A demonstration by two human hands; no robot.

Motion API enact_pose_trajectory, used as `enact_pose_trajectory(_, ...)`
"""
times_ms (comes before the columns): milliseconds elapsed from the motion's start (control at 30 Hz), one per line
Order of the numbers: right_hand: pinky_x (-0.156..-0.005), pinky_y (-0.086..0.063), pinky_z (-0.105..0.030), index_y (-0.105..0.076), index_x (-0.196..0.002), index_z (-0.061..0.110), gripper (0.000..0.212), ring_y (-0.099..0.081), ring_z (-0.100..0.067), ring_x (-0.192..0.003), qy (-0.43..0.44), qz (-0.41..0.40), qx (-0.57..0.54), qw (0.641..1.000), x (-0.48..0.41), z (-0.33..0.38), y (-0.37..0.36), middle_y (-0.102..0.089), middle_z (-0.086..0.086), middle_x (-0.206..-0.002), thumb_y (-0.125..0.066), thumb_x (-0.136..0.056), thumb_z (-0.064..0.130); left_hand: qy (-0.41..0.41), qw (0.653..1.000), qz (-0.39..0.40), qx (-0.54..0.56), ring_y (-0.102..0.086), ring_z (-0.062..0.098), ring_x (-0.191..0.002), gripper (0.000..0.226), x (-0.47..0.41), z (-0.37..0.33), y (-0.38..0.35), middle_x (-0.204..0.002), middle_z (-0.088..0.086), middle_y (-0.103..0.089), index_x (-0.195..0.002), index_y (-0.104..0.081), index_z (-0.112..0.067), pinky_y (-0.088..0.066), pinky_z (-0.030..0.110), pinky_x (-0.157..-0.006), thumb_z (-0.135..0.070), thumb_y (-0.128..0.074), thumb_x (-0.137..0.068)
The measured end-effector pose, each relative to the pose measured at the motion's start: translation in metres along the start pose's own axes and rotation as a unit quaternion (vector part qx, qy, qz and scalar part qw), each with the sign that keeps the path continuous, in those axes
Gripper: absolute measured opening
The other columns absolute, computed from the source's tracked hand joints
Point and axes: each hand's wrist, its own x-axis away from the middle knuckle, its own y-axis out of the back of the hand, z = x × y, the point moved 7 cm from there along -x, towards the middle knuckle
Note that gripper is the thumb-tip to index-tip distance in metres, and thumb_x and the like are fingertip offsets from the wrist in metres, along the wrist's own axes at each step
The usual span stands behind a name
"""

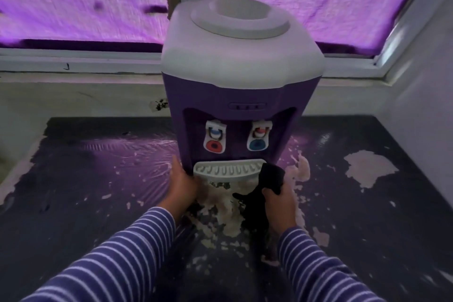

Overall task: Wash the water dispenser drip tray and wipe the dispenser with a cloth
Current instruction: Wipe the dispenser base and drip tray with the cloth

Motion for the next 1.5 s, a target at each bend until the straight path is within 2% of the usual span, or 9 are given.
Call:
enact_pose_trajectory(67, -0.082, -0.054, -0.038, -0.05, -0.125, 0.024, 0.046, -0.062, -0.023, -0.091, -0.004, -0.002, 0.001, 1.0, -0.007, 0.002, -0.001, -0.064, -0.006, -0.106, -0.053, -0.084, 0.003, -0.008, 1.0, 0.0, -0.019, -0.059, 0.028, -0.106, 0.068, -0.008, 0.001, -0.001, -0.121, 0.006, -0.059, -0.124, -0.04, -0.031, -0.051, 0.053, -0.089, -0.028, -0.075, -0.066)
enact_pose_trajectory(233, -0.068, -0.047, -0.027, -0.042, -0.129, 0.034, 0.054, -0.059, -0.014, -0.087, -0.008, 0.021, 0.02, 1.0, -0.019, 0.008, -0.014, -0.061, -0.001, -0.107, -0.051, -0.085, 0.004, 0.026, 0.999, 0.02, -0.013, -0.065, 0.026, -0.091, 0.047, -0.027, 0.016, -0.006, -0.103, -0.002, -0.067, -0.102, -0.052, -0.043, -0.056, 0.054, -0.077, -0.025, -0.071, -0.063)
enact_pose_trajectory(300, -0.074, -0.051, -0.032, -0.039, -0.135, 0.036, 0.059, -0.059, -0.015, -0.088, -0.019, 0.032, 0.031, 0.999, -0.024, 0.007, -0.022, -0.061, 0.001, -0.108, -0.049, -0.086, 0.004, 0.033, 0.999, 0.016, -0.015, -0.067, 0.028, -0.086, 0.04, -0.033, 0.021, -0.005, -0.098, 0.0, -0.068, -0.092, -0.054, -0.042, -0.057, 0.056, -0.072, -0.022, -0.068, -0.061)
enact_pose_trajectory(433, -0.095, -0.05, -0.045, -0.031, -0.146, 0.036, 0.067, -0.059, -0.028, -0.103, -0.047, 0.062, 0.082, 0.994, -0.029, 0.005, -0.039, -0.056, -0.007, -0.131, -0.046, -0.089, 0.004, 0.03, 0.998, 0.014, -0.055, -0.066, 0.028, -0.085, 0.044, -0.043, 0.024, -0.002, -0.096, 0.004, -0.07, -0.102, -0.058, -0.024, -0.057, 0.053, -0.074, -0.024, -0.073, -0.06)
enact_pose_trajectory(733, -0.095, -0.047, -0.042, -0.026, -0.147, 0.041, 0.062, -0.058, -0.03, -0.104, -0.02, 0.113, 0.259, 0.959, 0.001, -0.002, -0.079, -0.06, -0.009, -0.125, -0.044, -0.093, 0.015, 0.042, 0.997, 0.008, -0.068, -0.063, 0.031, -0.09, 0.059, -0.047, 0.032, 0.0, -0.108, 0.01, -0.061, -0.108, -0.044, -0.022, -0.056, 0.052, -0.076, -0.026, -0.08, -0.061)
enact_pose_trajectory(933, -0.096, -0.05, -0.041, -0.046, -0.139, 0.032, 0.061, -0.059, -0.027, -0.105, -0.075, 0.068, 0.06, 0.993, -0.013, -0.002, -0.049, -0.059, -0.01, -0.129, -0.047, -0.088, -0.002, 0.052, 0.998, 0.011, -0.042, -0.063, 0.024, -0.088, 0.049, -0.05, 0.037, 0.0, -0.107, 0.01, -0.064, -0.104, -0.042, -0.026, -0.057, 0.045, -0.075, -0.013, -0.075, -0.069)
enact_pose_trajectory(1133, -0.099, -0.048, -0.043, -0.045, -0.137, 0.041, 0.06, -0.057, -0.029, -0.108, -0.052, 0.065, 0.111, 0.99, -0.012, 0.005, -0.057, -0.054, -0.006, -0.135, -0.043, -0.09, 0.004, 0.037, 0.995, 0.003, -0.095, -0.06, 0.027, -0.086, 0.041, -0.051, 0.031, 0.001, -0.1, 0.008, -0.062, -0.097, -0.041, -0.026, -0.054, 0.045, -0.076, -0.017, -0.072, -0.071)
enact_pose_trajectory(1267, -0.09, -0.046, -0.034, -0.032, -0.146, 0.034, 0.06, -0.056, -0.03, -0.11, -0.001, 0.135, 0.263, 0.955, 0.01, 0.003, -0.094, -0.053, -0.012, -0.134, -0.045, -0.091, 0.012, 0.03, 0.994, -0.003, -0.105, -0.06, 0.03, -0.088, 0.041, -0.052, 0.027, 0.001, -0.1, 0.01, -0.062, -0.096, -0.042, -0.024, -0.053, 0.048, -0.079, -0.018, -0.073, -0.07)
enact_pose_trajectory(1500, -0.094, -0.052, -0.043, -0.06, -0.119, 0.047, 0.057, -0.062, -0.025, -0.1, -0.033, 0.088, 0.116, 0.989, -0.007, 0.005, -0.055, -0.065, -0.001, -0.12, -0.045, -0.087, 0.001, 0.033, 0.993, 0.021, -0.107, -0.061, 0.031, -0.09, 0.045, -0.054, 0.023, 0.003, -0.103, 0.012, -0.062, -0.098, -0.042, -0.02, -0.053, 0.051, -0.081, -0.021, -0.077, -0.069)
